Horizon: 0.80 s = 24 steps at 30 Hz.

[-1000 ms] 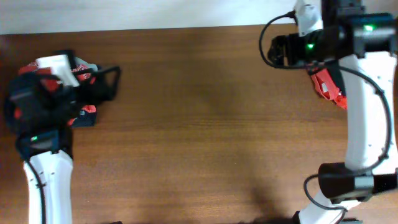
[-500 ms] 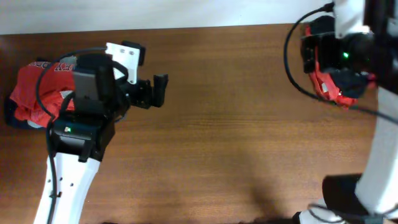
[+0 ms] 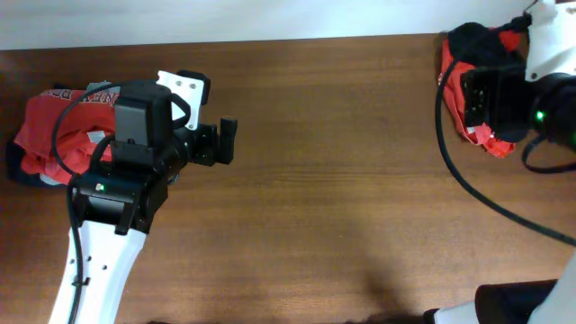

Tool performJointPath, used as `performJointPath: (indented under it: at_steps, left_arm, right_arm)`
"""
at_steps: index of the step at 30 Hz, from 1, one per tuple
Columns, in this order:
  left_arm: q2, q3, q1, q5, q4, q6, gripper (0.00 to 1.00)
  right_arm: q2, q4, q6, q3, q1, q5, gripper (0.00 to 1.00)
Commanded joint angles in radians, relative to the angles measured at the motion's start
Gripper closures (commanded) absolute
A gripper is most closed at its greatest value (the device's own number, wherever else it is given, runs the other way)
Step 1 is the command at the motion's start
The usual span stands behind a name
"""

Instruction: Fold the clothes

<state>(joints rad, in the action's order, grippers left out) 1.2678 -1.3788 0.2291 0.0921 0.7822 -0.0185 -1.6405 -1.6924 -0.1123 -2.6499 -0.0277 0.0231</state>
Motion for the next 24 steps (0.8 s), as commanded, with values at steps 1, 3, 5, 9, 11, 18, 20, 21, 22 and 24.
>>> performJointPath:
  at_steps: [1, 3, 5, 9, 11, 18, 20, 21, 22, 24]
  left_arm:
    - [0.002, -0.015, 0.002, -0.012, 0.002, 0.016, 0.01]
    - [0.002, -0.015, 0.002, -0.011, 0.002, 0.016, 0.01]
    - [0.002, -0.015, 0.002, -0.011, 0.002, 0.016, 0.01]
    - [0.002, -0.015, 0.002, -0.011, 0.002, 0.016, 0.01]
    - [0.002, -0.015, 0.002, -0.011, 0.002, 0.016, 0.01]
    - [0.002, -0.015, 0.002, -0.011, 0.002, 0.016, 0.01]
    - [0.002, -0.015, 0.002, -0.011, 0.002, 0.015, 0.01]
    - [0.002, -0.015, 0.002, -0.011, 0.002, 0.016, 0.01]
    - [0.002, -0.015, 0.002, -0.011, 0.002, 0.016, 0.01]
    - [0.002, -0.015, 0.002, -0.011, 0.002, 0.016, 0.01]
  right_arm:
    - [-0.011, -0.006, -0.003, -0.002, 0.002, 0.015, 0.01]
    - [-0.014, -0.006, -0.004, -0.002, 0.002, 0.015, 0.01]
    - [-0.015, -0.006, -0.004, -0.002, 0.002, 0.015, 0.01]
    - [-0.024, -0.006, -0.003, -0.002, 0.002, 0.015, 0.01]
    - [-0.029, -0.006, -0.004, -0.002, 0.002, 0.015, 0.01]
    - [0.045, -0.006, -0.003, -0.002, 0.001, 0.015, 0.01]
    - [0.091, -0.006, -0.004, -0.002, 0.001, 0.015, 0.01]
    - [0.121, -0.006, -0.004, 0.003, 0.001, 0.015, 0.01]
    - [0.15, -0.006, -0.004, 0.011, 0.001, 0.015, 0.01]
    - [0.213, -0.006, -0.003, 0.042, 0.001, 0.015, 0.01]
